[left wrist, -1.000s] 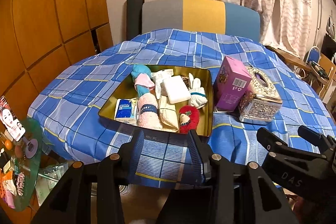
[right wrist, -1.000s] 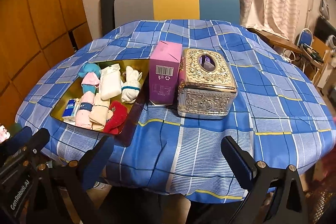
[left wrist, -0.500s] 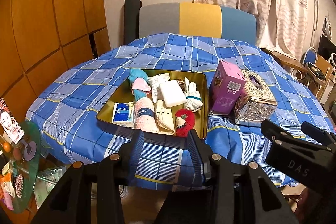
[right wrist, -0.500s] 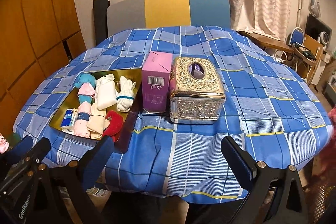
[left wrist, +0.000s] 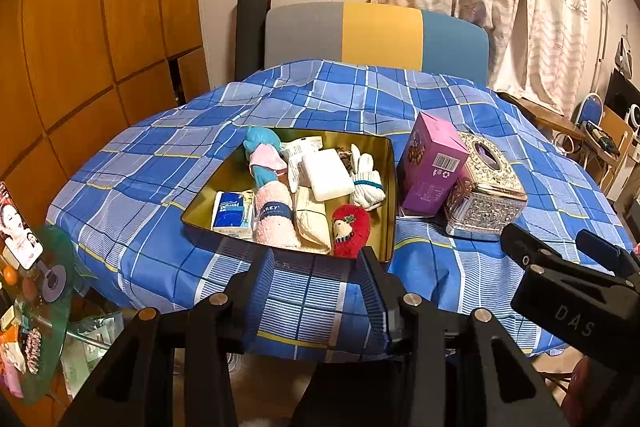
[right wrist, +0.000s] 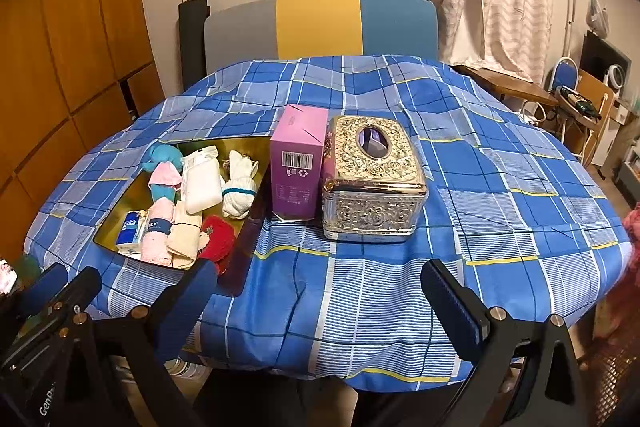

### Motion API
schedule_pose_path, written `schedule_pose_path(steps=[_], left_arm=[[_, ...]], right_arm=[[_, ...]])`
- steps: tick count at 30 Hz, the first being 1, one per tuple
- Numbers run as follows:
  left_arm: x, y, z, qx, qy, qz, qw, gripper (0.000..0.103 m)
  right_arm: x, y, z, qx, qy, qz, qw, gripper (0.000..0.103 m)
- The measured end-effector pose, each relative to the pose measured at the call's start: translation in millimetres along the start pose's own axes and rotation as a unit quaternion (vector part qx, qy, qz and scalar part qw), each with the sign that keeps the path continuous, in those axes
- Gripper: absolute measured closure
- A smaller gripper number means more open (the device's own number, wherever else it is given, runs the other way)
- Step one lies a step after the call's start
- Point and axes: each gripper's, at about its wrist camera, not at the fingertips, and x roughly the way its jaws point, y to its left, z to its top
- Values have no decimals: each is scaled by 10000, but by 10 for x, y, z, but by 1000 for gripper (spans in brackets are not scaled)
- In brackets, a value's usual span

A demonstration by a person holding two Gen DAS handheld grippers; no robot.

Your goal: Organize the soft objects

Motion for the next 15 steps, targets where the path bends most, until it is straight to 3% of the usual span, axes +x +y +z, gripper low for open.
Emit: schedule_pose_path(steps=[15], left_arm=[[47,8,-12,-84,123,-121,9998,60]], right_arm=[[46,-2,-17,7,111,9,9999,0]])
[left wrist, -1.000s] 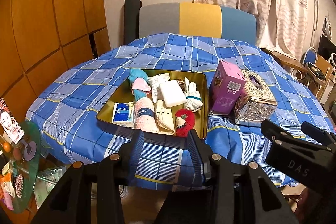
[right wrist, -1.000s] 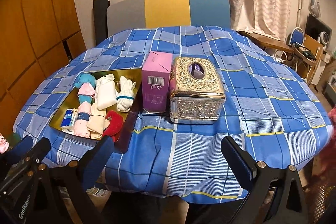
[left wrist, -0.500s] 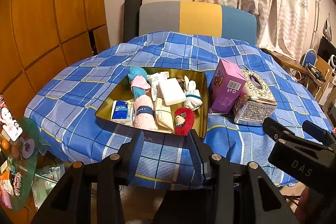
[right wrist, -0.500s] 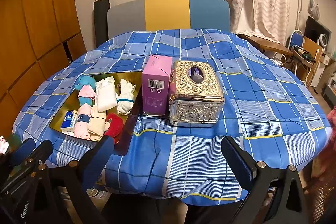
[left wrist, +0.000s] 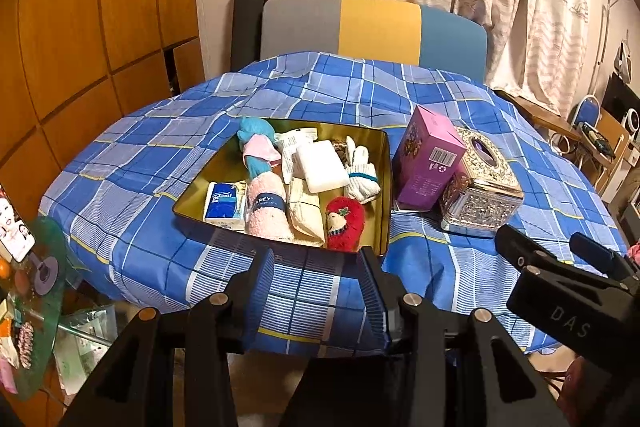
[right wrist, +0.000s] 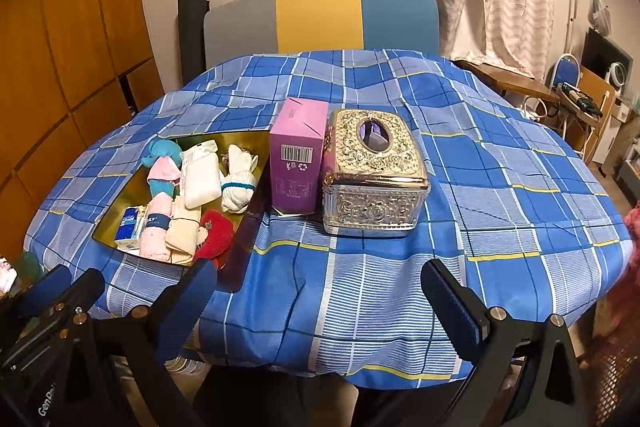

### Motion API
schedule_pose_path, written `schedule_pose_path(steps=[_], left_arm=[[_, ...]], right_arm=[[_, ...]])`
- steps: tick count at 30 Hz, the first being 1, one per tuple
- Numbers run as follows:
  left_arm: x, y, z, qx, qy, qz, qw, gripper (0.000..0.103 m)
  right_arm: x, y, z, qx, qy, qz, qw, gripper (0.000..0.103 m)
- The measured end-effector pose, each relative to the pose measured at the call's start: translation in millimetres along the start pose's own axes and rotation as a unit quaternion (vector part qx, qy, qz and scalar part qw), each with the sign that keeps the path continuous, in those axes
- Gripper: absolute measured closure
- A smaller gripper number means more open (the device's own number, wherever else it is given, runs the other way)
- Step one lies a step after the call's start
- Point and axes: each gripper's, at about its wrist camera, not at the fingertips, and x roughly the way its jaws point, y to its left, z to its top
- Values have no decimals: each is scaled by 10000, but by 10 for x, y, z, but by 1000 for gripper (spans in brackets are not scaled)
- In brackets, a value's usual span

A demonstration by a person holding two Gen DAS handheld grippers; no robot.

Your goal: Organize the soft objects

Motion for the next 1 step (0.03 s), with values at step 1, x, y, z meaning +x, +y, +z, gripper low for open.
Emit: schedule_pose_path(steps=[1], left_arm=[[-2,-7,-2,24,-20,30,10000,60]], right_arm=[[3,-2,-2,8,8,2,10000,0]])
